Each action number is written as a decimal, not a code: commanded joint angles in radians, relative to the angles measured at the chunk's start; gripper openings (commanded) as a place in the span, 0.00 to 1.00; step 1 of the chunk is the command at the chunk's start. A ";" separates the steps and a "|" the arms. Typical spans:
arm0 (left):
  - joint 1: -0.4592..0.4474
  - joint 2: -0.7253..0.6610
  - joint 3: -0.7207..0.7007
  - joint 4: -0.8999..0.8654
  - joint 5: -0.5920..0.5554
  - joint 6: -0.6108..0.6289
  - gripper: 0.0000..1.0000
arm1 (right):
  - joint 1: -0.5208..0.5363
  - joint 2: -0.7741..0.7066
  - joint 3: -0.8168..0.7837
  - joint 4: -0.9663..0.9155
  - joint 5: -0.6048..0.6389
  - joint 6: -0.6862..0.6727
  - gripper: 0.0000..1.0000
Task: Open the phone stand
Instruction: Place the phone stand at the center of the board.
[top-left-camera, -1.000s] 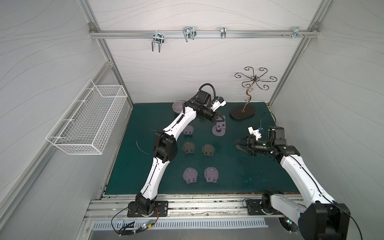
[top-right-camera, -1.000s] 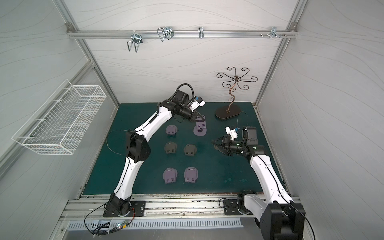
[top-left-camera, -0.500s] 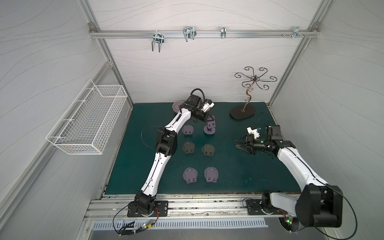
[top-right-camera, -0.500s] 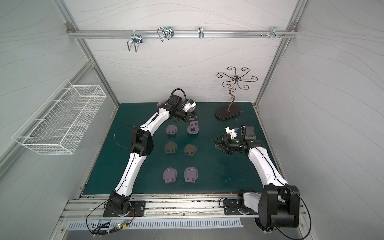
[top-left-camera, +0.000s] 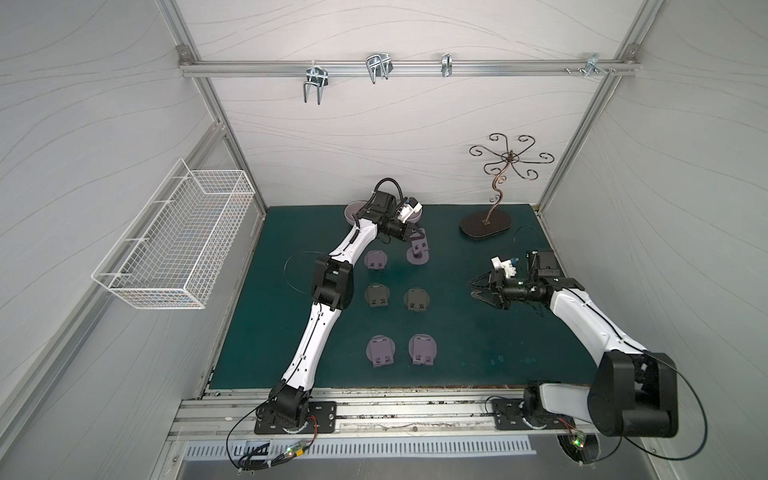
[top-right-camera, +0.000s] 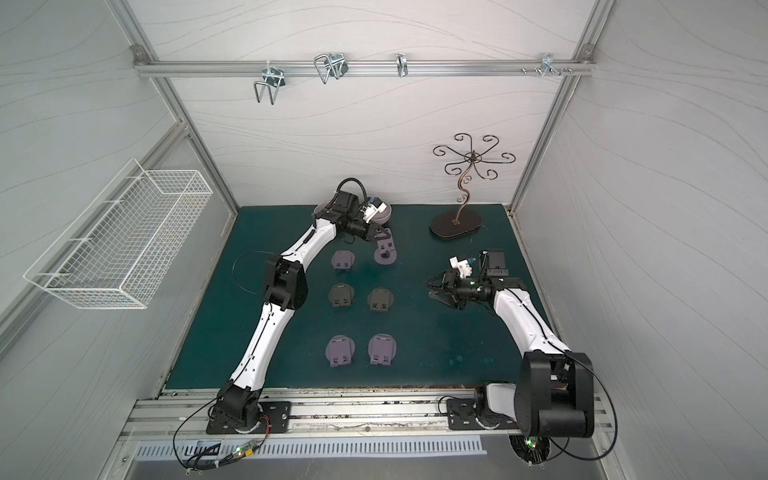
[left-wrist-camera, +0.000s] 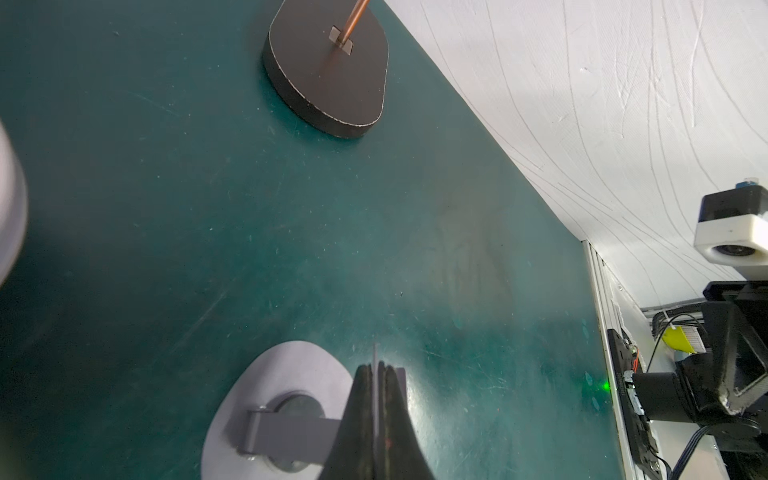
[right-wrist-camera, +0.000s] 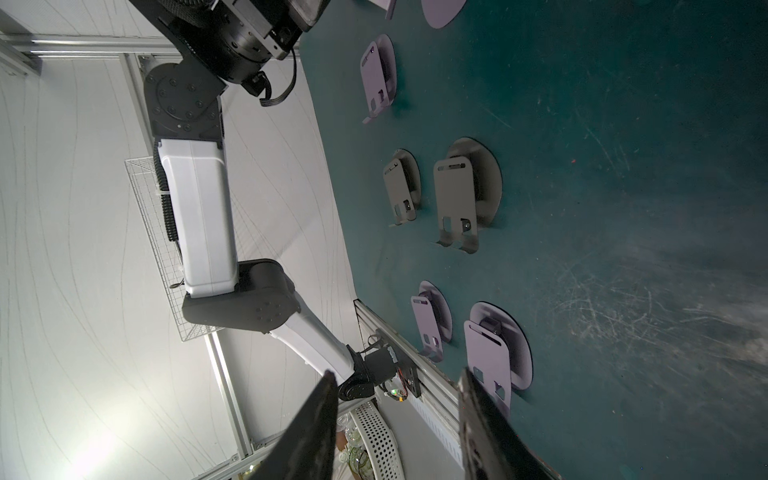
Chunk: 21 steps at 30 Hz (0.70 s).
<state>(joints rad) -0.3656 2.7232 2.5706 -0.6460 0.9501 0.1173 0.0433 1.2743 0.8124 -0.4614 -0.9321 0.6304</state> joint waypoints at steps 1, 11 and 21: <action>-0.015 -0.037 -0.038 0.017 0.017 0.024 0.12 | -0.002 -0.001 0.006 0.026 0.006 0.001 0.48; -0.019 -0.113 -0.122 0.178 -0.097 -0.110 0.71 | -0.002 -0.067 0.001 0.031 -0.022 0.014 0.48; -0.004 -0.321 -0.317 0.248 -0.238 -0.178 0.85 | -0.004 -0.159 0.002 0.045 -0.054 0.040 0.50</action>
<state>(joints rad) -0.3782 2.4905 2.2807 -0.4660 0.7780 -0.0437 0.0433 1.1515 0.8124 -0.4335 -0.9638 0.6613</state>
